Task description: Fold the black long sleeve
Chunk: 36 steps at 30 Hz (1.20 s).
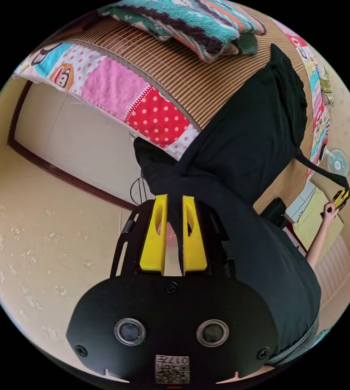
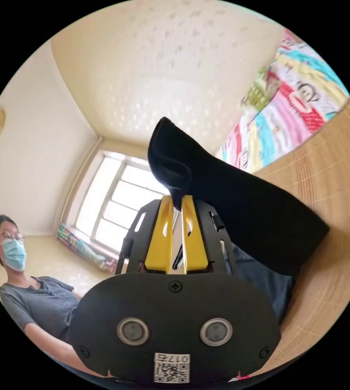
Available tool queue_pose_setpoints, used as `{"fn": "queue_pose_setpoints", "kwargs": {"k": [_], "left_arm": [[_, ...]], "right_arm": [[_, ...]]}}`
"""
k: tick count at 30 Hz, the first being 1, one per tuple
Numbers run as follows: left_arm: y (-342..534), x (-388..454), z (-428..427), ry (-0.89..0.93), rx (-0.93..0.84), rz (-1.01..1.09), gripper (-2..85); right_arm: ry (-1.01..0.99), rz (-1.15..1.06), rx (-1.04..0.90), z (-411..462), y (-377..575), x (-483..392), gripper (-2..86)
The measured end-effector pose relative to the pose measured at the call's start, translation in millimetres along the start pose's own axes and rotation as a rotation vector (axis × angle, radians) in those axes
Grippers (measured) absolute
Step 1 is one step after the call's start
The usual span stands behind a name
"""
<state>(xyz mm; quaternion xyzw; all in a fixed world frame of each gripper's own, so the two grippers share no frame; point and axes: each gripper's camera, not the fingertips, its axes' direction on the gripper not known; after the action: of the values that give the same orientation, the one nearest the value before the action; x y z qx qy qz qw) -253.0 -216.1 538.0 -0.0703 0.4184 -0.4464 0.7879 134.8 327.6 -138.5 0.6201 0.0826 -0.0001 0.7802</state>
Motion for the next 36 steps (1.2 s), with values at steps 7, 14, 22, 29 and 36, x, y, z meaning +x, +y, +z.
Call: {"fn": "queue_pose_setpoints", "kwargs": {"k": [7, 14, 22, 29, 36], "left_arm": [[-21, 20, -22, 0.006, 0.029, 0.136, 8.9], [-48, 27, -18, -0.154, -0.059, 0.273, 11.3], [-87, 3, 12, -0.387, -0.206, 0.353, 14.3], [-135, -30, 18, -0.266, -0.289, 0.390, 12.4], [-169, -77, 4, -0.080, -0.432, 0.362, 4.6]], "right_arm": [[-0.074, 0.178, -0.447, 227, 72, 40, 7.5], [0.371, 0.447, -0.619, 152, 170, 131, 7.7], [0.786, 0.764, -0.915, 69, 268, 168, 12.4], [0.791, 0.935, -0.974, 84, 282, 193, 14.5], [0.787, 1.035, -1.117, 112, 258, 224, 6.5]]}}
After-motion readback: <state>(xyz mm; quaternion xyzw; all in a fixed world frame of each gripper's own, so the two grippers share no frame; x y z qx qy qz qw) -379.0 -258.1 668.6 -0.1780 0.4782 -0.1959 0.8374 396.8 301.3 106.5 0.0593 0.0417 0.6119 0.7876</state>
